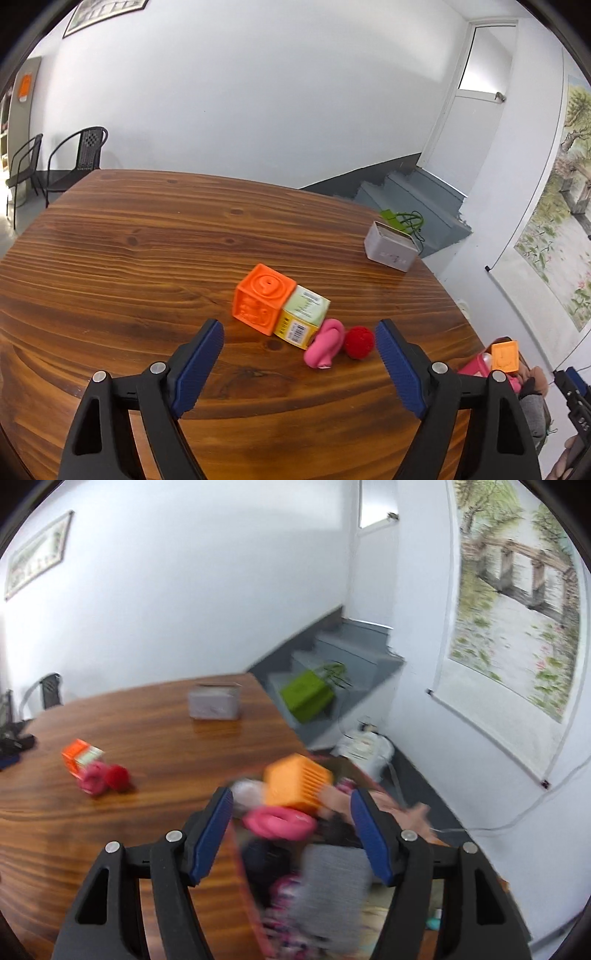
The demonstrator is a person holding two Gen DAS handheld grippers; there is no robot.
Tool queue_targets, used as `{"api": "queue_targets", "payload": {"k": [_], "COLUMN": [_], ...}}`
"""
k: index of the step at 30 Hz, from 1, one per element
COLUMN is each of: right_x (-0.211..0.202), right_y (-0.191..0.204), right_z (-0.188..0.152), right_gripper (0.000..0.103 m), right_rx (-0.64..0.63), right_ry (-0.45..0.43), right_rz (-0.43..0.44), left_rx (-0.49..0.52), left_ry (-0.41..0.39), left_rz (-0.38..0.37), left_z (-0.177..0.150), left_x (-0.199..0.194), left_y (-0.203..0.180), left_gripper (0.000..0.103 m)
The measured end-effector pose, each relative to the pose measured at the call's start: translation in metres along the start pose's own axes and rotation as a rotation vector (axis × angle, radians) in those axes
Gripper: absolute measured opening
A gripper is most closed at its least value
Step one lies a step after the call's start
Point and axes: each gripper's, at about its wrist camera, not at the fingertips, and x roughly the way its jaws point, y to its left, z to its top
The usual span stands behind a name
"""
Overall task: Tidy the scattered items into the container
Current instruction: 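Move both grippers back to the remaining items on the table, then grasp the red pompom ball with the right gripper while the left grasps the orange number cube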
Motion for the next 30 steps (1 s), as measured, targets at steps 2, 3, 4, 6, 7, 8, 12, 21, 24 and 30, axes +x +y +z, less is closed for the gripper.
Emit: {"api": "queue_targets", "payload": {"k": [2,3,4,6,7,8,12,21,24,30], "right_x": [0.004,0.008,0.012,0.023,0.028,0.035,0.071,0.142,0.158,0.181], "right_y": [0.025,0.039,0.051,0.076,0.088,0.099,0.127,0.171,0.182,0.203], "right_z": [0.005,0.006,0.007,0.008,0.007,0.007,0.003,-0.003,-0.003,-0.005], "right_gripper": [0.073,0.073,0.073,0.073,0.073,0.073,0.073,0.073,0.073,0.066], "right_rx": [-0.019,-0.029,-0.038,-0.062,-0.075,-0.086,-0.069,-0.057,-0.056,-0.082], "right_ry": [-0.008,-0.003,0.006,0.026,0.032,0.041,0.127,0.264,0.294,0.326], "right_rz": [0.086,0.124,0.156,0.225,0.251,0.268,0.338,0.364,0.387,0.389], "left_rx": [0.005,0.002,0.0,0.001,0.0,-0.005,-0.025,-0.036,-0.038,-0.044], "left_ry": [0.006,0.01,0.015,0.02,0.023,0.028,0.044,0.082,0.085,0.103], "left_rz": [0.01,0.017,0.028,0.047,0.06,0.072,0.087,0.117,0.125,0.138], "left_z": [0.001,0.001,0.001,0.002,0.002,0.002,0.004,0.006,0.008,0.009], "left_x": [0.003,0.005,0.008,0.011,0.013,0.015,0.022,0.038,0.041,0.049], "left_y": [0.004,0.007,0.012,0.018,0.022,0.026,0.04,0.06,0.066,0.075], "left_gripper": [0.086,0.086,0.086,0.086,0.086,0.086,0.086,0.086,0.086,0.086]}}
